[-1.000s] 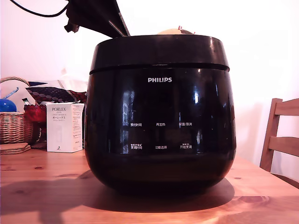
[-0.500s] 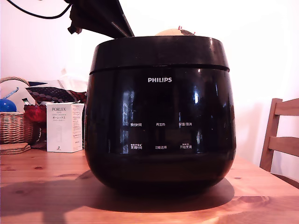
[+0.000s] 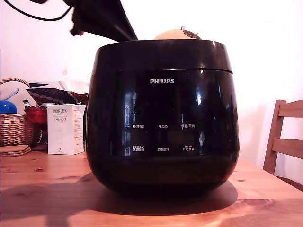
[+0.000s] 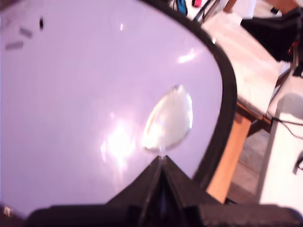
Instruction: Close the rice cooker by pressing the lid down with medium force
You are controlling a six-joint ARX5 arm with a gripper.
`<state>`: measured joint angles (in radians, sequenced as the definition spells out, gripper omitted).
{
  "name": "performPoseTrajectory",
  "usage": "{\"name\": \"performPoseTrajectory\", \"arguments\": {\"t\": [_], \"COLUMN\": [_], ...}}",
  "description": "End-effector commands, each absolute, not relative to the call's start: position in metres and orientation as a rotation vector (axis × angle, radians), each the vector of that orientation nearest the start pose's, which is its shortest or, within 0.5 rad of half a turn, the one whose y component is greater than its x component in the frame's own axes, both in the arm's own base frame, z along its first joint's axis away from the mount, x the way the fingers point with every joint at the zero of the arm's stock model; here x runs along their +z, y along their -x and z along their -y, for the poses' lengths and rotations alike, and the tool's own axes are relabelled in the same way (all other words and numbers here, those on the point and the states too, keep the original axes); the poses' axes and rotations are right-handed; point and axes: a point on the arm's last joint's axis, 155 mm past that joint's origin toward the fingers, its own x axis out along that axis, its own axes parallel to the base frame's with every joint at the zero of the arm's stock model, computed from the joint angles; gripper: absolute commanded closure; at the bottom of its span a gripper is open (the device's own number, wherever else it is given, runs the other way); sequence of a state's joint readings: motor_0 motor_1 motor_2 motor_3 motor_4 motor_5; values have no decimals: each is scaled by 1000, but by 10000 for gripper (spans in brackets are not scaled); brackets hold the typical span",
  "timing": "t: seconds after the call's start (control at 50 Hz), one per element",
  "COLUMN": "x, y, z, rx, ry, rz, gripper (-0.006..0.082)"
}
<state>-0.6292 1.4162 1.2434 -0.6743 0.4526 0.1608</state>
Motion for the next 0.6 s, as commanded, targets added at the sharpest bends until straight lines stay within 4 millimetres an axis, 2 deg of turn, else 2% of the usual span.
{"name": "performPoseTrajectory", "arguments": {"t": [0.0,0.12,0.22,0.38,0.5,0.58], "x": [134,141,157,202,238,268], "y": [-253,-255,-257,-261,-263,-268], "z": [279,280,282,279,266,259], "rx": [-1042,-1047,-1056,-1046,-1006,-974], "ry": [-248,-245,-249,-244,-238,-231], "rz": [-1016,-987,-919,-753,-634,-519], "gripper": [788,788,788,788,788,788]}}
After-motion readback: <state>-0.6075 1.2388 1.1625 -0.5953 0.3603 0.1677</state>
